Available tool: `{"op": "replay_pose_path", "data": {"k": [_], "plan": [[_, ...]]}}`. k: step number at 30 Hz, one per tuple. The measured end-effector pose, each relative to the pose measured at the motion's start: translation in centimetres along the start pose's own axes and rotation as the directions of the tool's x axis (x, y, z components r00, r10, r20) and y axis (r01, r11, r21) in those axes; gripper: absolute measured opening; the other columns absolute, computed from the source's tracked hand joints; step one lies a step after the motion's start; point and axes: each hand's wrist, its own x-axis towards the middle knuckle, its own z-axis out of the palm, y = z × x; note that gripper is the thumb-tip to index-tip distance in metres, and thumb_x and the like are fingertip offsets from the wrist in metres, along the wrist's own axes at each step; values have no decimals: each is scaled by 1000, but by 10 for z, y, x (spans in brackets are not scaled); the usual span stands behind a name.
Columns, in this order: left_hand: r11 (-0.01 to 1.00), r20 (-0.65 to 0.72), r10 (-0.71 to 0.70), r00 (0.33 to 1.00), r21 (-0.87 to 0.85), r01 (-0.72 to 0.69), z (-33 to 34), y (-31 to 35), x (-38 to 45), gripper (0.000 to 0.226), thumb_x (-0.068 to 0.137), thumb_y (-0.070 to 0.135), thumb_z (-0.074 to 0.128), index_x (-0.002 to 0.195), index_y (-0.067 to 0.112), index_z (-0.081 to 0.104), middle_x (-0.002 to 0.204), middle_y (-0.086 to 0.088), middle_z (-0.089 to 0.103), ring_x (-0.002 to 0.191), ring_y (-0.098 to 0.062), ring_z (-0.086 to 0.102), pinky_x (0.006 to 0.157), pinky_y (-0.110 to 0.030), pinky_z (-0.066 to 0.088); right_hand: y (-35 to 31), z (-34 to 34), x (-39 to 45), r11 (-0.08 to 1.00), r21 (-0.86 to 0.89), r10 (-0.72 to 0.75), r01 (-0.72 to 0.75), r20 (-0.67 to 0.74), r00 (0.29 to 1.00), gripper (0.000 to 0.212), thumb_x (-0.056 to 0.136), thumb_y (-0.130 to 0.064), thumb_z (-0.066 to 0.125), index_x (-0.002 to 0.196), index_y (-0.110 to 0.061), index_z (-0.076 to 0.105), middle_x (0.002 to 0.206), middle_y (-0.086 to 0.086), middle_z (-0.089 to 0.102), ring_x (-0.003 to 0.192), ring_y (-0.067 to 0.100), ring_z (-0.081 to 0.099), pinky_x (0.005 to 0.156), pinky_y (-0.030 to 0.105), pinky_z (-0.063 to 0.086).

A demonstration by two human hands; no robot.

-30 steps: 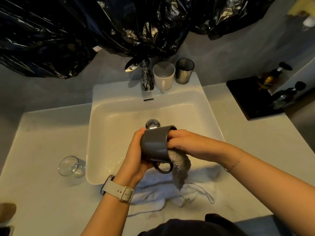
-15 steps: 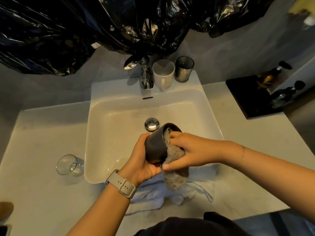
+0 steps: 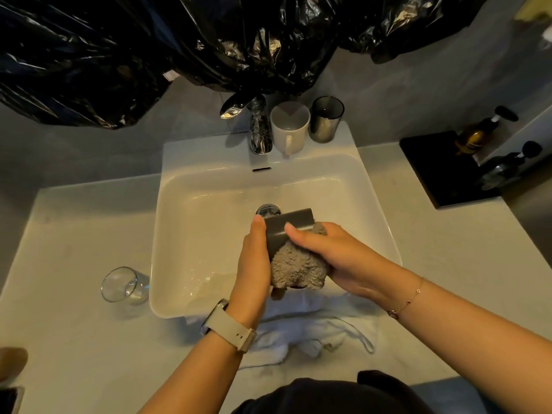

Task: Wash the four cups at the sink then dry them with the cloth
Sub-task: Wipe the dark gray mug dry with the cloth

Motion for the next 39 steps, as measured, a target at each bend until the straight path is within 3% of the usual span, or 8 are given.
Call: {"op": "replay_pose_path", "data": {"k": [4,7,16,20,24,29,34,39], "plan": [[978,103,-128,987,-153,142,-5,14,1,55,100,53,36,103,11,72,89,-14,77,77,-23,74,74,-34,60,-9,-10,-11,861,-475,-43,182,289,956,45,79,-6,76,119,-20,60,114,-1,69,107,19,66,88,29,54],[972,116,-148,982,-169,166,0,16,-6,53,101,51,36,102,11,71,90,-15,76,78,-24,74,79,-37,59,-6,-13,-9,750,-624,-127,219,189,974,51,75,-7,81,118,-24,60,108,-15,69,103,-2,64,88,13,47],[761,107,572,814,302,-574,-1,-5,-15,50,90,61,34,129,32,42,123,0,53,108,1,55,88,-12,44,-15,-22,-9,995,13,-101,100,81,992,34,71,0,66,104,-6,70,95,12,73,87,23,70,73,28,56],[812,347,320,882,379,-443,-18,-1,1,80,79,85,31,143,37,35,137,5,54,118,-9,57,101,-37,48,-7,-27,-18,935,-280,-236,219,-27,971,33,71,-7,74,104,-7,69,89,12,73,82,24,70,67,30,56],[992,456,-91,885,116,42,-21,26,-7,89,74,90,29,133,29,57,115,-9,70,83,-17,68,66,-31,53,-3,-31,-27,831,-450,-370,327,-8,929,30,73,-2,80,93,-20,68,73,-12,72,69,8,69,58,19,53],[995,306,-10,952,93,-20,-7,26,-16,64,81,80,38,110,29,62,105,-6,73,99,-26,69,83,-48,55,10,-17,-32,620,-658,-435,428,166,885,40,76,-9,80,114,-14,68,105,-5,73,99,6,69,87,22,53],[838,366,410,836,211,-503,-12,13,-20,56,82,71,35,121,31,42,104,15,67,94,-5,66,74,-30,56,1,-17,-42,882,-408,-227,237,74,971,44,75,2,77,114,-14,66,95,3,75,90,14,70,80,24,54],[562,437,573,693,407,-720,-19,18,-11,62,79,86,33,122,42,35,107,2,60,85,-8,62,71,-28,49,-11,-11,-38,905,421,4,-65,144,990,17,65,-2,78,82,0,76,83,17,73,76,24,73,69,30,58]]}}
